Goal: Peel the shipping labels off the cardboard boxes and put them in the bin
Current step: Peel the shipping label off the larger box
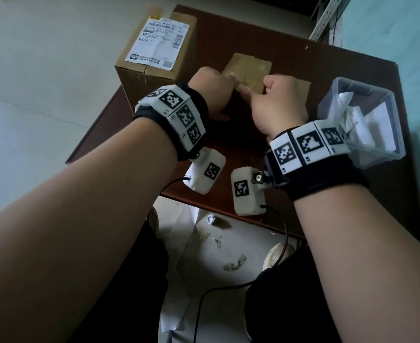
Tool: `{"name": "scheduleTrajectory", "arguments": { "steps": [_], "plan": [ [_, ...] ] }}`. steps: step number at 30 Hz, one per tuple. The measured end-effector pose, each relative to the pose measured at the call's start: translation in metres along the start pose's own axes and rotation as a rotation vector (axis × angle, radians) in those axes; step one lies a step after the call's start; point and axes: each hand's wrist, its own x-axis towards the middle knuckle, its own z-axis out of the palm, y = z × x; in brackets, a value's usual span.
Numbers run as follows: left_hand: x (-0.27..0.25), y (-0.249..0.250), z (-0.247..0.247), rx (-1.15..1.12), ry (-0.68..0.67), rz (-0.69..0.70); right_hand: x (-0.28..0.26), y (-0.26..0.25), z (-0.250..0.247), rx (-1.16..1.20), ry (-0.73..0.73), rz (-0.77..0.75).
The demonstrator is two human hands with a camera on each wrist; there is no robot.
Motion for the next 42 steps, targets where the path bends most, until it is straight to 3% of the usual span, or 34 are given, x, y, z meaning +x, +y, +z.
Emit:
{"name": "scheduleTrajectory", "arguments": {
  "steps": [6,9,14,21,25,33,42],
  "plan": [
    [0.001,-0.014,0.011,0.438,-0.074,0.036,0.001,0.011,0.001,-0.35,-0.014,0.013],
    [0.007,-0.013,0.018,0.433,-0.094,0.022,-0.004,0.007,-0.003,-0.448,-0.043,0.057],
    [0.013,-0.02,0.018,0.41,-0.042,0.071,-0.014,-0.001,-0.002,-0.547,-0.077,0.0],
    [-0.007,-0.004,0.001,0.135,0.19,0.465,-0.029,-0.028,-0.012,-0.359,0.124,-0.023],
    [-0.014,0.007,-0.01,0.055,0.287,0.589,-0.033,-0.037,-0.014,-0.197,0.201,-0.095],
    [-0.027,-0.003,-0.042,0.042,0.341,0.638,-0.039,-0.049,0.011,0.004,0.177,-0.248],
    [-0.04,-0.026,-0.101,0.073,0.489,0.685,-0.046,-0.08,0.061,0.099,0.139,-0.281]
  ]
}}
